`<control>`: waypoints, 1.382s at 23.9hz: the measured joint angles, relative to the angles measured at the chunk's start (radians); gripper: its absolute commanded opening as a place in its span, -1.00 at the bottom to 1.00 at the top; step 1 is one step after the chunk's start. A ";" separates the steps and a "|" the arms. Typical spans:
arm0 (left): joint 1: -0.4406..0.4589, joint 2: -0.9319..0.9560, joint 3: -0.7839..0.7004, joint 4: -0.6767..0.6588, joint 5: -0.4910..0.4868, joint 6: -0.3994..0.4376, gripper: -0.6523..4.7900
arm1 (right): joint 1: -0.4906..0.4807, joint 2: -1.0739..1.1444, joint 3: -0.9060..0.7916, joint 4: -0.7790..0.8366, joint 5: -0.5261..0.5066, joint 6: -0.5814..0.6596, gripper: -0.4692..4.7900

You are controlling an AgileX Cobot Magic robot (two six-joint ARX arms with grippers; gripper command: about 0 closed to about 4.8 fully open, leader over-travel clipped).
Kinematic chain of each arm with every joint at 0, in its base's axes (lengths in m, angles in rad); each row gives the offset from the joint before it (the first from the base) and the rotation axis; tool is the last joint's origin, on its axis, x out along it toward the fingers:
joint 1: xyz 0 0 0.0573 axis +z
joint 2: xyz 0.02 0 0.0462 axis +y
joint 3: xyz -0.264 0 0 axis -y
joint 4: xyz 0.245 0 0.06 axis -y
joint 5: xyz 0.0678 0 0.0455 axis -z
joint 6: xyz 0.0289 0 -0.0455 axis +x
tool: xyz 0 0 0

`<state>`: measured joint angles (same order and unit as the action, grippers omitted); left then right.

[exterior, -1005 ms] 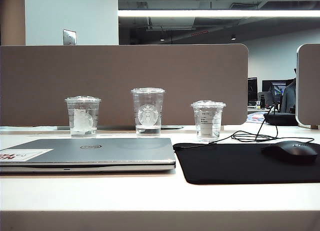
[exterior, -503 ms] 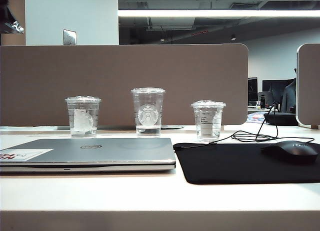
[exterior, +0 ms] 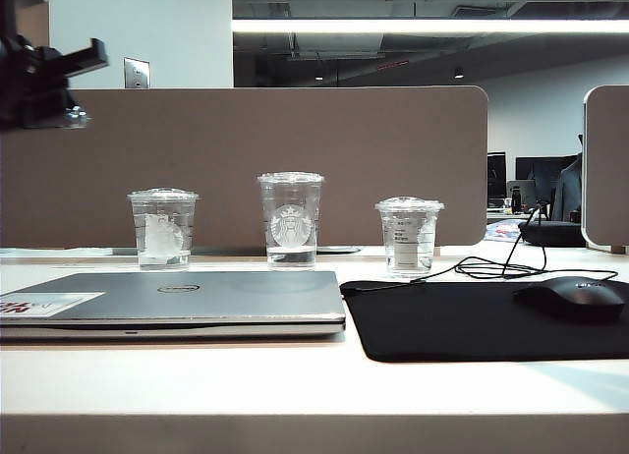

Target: Pick up the coffee cup on the left and place it on the left side of the laptop.

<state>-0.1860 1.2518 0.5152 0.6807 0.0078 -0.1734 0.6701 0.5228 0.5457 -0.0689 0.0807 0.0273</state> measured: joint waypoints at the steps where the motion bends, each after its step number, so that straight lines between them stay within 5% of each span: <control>1: -0.007 0.024 0.000 0.033 0.005 0.000 -0.78 | 0.000 0.000 0.000 0.000 0.002 0.000 -0.84; 4: -0.024 0.145 0.013 0.109 0.011 0.000 -0.78 | 0.000 0.000 0.000 0.000 0.005 0.000 -0.84; 6: -0.024 0.207 0.032 0.108 0.010 0.000 -0.09 | 0.000 0.000 0.000 -0.001 0.005 0.000 -0.84; 8: -0.024 0.254 0.059 0.110 0.010 0.000 1.00 | 0.000 0.000 0.000 -0.001 0.005 0.000 -0.84; 14: -0.025 0.415 0.175 0.113 0.006 0.000 1.00 | 0.000 0.000 0.000 -0.003 0.005 0.000 -0.84; 33: -0.068 0.710 0.451 0.137 -0.228 -0.026 1.00 | 0.000 0.000 0.000 -0.084 -0.032 0.000 -0.84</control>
<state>-0.2543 1.9617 0.9657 0.8177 -0.2199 -0.1993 0.6701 0.5232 0.5453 -0.1524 0.0486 0.0273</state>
